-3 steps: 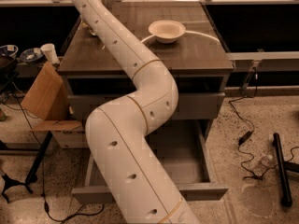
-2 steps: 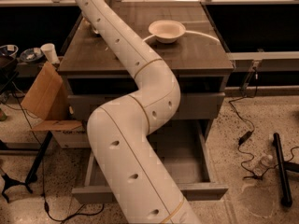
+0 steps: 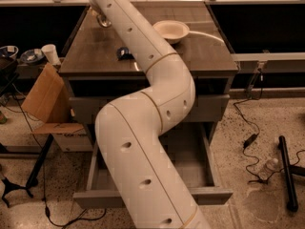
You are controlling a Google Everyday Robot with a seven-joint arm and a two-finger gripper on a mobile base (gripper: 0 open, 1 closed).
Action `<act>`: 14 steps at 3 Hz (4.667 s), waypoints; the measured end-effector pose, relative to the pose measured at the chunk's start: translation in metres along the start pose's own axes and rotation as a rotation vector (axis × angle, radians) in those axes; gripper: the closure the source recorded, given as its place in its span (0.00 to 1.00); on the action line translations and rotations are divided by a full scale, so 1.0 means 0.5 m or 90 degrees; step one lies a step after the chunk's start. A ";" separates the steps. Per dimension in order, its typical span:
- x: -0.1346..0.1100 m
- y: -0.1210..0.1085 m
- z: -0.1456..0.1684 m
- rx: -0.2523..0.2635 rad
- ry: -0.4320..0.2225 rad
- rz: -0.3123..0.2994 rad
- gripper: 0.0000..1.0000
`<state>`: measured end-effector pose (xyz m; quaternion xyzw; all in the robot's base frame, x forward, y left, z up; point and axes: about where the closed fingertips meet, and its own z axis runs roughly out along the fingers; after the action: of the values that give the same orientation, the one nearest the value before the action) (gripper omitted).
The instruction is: Place pepsi can into middle drawer
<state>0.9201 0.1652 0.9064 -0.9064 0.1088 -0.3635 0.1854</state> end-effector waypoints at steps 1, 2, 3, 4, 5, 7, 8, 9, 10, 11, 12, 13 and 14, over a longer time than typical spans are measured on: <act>0.014 0.023 -0.060 0.010 -0.024 0.020 1.00; 0.040 0.063 -0.129 0.012 -0.038 0.053 1.00; 0.063 0.102 -0.191 0.025 -0.035 0.084 1.00; 0.145 0.123 -0.339 0.087 0.043 0.150 1.00; 0.230 0.161 -0.565 0.163 0.160 0.233 1.00; 0.103 0.107 -0.772 0.332 0.165 0.322 1.00; -0.096 0.145 -0.625 0.290 0.030 0.298 1.00; -0.283 0.237 -0.498 0.192 -0.084 0.273 1.00; -0.407 0.327 -0.501 0.122 -0.115 0.288 1.00; -0.468 0.414 -0.562 0.052 -0.089 0.294 1.00; -0.514 0.462 -0.583 -0.002 -0.103 0.289 1.00; -0.555 0.468 -0.533 -0.027 -0.155 0.284 1.00; -0.608 0.474 -0.457 -0.052 -0.230 0.292 1.00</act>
Offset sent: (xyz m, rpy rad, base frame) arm -0.1137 -0.0997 0.0490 0.1314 0.0880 -0.0537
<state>0.5291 -0.0077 0.7721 -0.9148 0.2909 -0.1402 0.2426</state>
